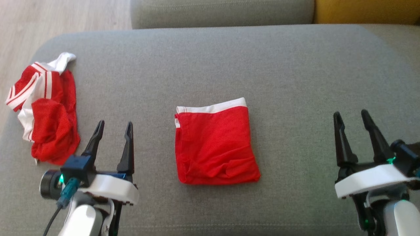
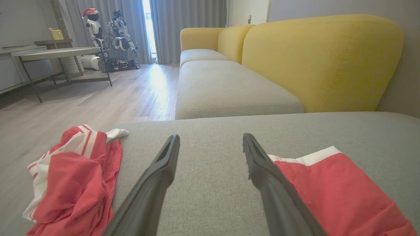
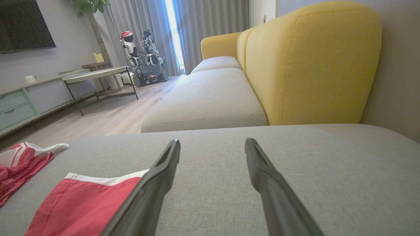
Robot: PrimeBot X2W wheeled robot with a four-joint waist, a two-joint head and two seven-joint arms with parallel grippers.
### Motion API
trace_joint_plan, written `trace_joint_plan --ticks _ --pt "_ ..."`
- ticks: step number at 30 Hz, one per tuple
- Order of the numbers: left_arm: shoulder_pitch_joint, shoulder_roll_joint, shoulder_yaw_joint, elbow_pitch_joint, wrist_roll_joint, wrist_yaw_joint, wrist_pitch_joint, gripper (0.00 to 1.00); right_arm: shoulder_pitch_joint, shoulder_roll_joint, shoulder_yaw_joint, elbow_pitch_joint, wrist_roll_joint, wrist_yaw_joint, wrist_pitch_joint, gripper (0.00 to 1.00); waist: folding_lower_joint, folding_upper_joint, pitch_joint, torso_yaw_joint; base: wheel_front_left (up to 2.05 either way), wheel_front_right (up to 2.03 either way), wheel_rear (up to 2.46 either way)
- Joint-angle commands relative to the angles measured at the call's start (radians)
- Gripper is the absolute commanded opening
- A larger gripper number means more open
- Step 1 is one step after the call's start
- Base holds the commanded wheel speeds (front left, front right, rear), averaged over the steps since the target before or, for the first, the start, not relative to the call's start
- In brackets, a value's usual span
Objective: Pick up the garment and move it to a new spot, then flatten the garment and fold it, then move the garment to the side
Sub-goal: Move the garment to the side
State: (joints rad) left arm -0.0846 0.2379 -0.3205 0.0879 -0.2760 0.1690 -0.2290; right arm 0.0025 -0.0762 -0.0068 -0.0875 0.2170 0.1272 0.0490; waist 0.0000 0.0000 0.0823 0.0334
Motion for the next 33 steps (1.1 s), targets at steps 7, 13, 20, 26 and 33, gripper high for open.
trace_joint_plan --ticks 7,13,20,26,33 --pt "0.031 0.033 0.03 -0.048 -0.019 0.021 0.013 1.0 0.046 0.005 0.026 -0.049 -0.019 0.003 0.031 1.0 0.0 0.0 -0.064 -0.009 0.0 0.0 0.0" --pt "0.07 0.041 0.034 -0.051 -0.029 0.032 0.027 1.0 0.063 0.008 0.043 -0.044 -0.013 0.003 0.044 1.0 0.0 0.0 -0.087 -0.016 0.0 0.0 0.0" --pt "0.103 0.052 0.042 -0.059 -0.04 0.043 0.031 1.0 0.068 0.01 0.038 -0.035 -0.024 0.003 0.045 1.0 0.0 0.0 -0.1 -0.014 0.0 0.0 0.0" --pt "0.102 0.059 0.041 -0.053 -0.043 0.045 0.031 1.0 0.071 0.013 0.036 -0.031 -0.027 0.003 0.04 1.0 0.0 0.0 -0.106 -0.013 0.0 0.0 0.0" --pt "0.096 0.064 0.035 -0.056 -0.038 0.051 0.034 1.0 0.073 0.015 0.034 -0.036 -0.038 0.003 0.041 1.0 0.0 0.0 -0.105 -0.015 0.0 0.0 0.0"
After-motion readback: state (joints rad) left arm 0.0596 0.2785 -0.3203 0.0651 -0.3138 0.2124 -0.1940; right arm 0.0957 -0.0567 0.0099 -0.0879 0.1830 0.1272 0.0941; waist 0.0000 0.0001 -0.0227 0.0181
